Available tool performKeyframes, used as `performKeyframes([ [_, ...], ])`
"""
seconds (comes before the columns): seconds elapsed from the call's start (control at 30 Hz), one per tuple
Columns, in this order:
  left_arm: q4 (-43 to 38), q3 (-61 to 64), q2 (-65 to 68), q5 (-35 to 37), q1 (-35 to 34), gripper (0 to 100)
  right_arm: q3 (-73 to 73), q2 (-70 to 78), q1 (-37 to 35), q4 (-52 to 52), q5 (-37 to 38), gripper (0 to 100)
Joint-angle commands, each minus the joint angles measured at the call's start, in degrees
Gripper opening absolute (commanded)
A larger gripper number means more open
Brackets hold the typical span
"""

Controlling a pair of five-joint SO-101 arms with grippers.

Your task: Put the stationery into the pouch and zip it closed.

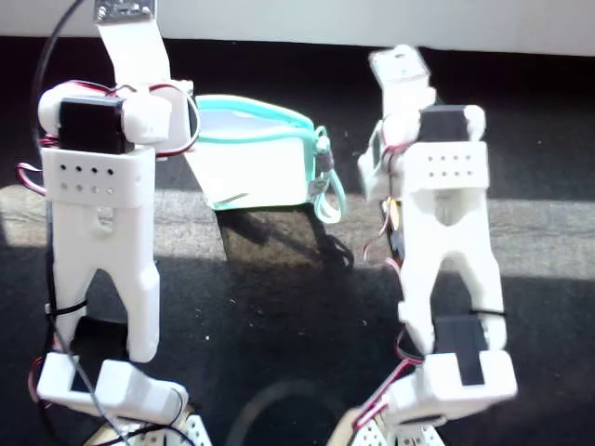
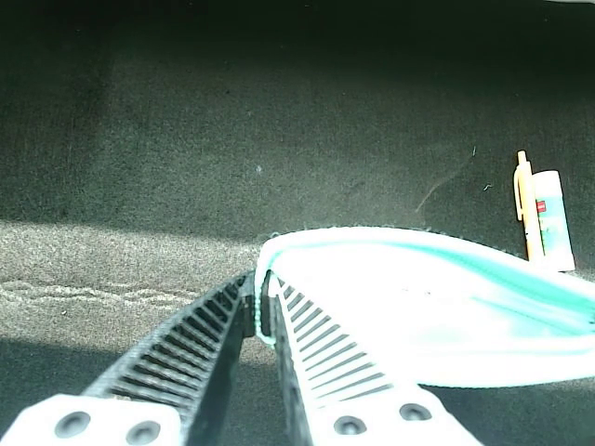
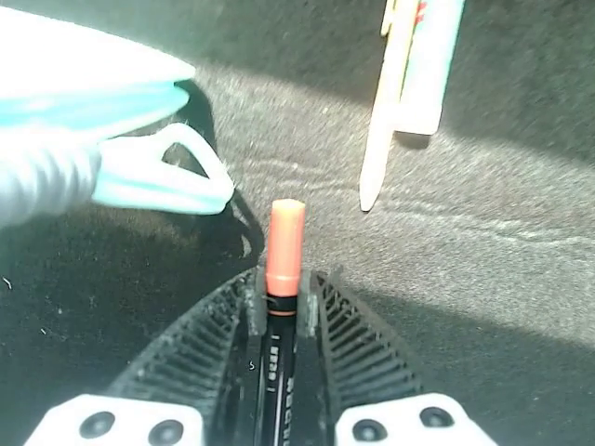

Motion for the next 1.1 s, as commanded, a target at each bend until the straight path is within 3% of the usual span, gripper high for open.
performKeyframes([
  [0.0, 1.58, 0.22, 2.51, -0.26, -0.22, 1, 22.29, -10.86, -2.68, -12.26, -0.53, 0.5],
  [0.2, 1.58, 0.22, 2.51, -0.26, -0.31, 1, 46.64, -15.96, -4.97, -29.93, -0.53, 0.5],
  [0.33, 1.58, 0.22, 2.51, -0.26, -0.31, 1, 52.26, -14.46, -5.41, -34.59, -0.53, 0.5],
  [0.5, 1.58, 0.22, 2.51, -0.26, -0.22, 1, 52.44, -10.24, -5.41, -34.59, -0.53, 2.6],
  [0.67, 1.58, 0.22, 2.51, -0.26, -0.22, 1, 52.35, -7.78, -5.49, -33.63, -0.53, 16.6],
  [1.07, 1.58, 0.22, 2.51, -0.18, -0.22, 1, 50.59, -7.16, -10.15, -33.45, -0.53, 16.2],
])
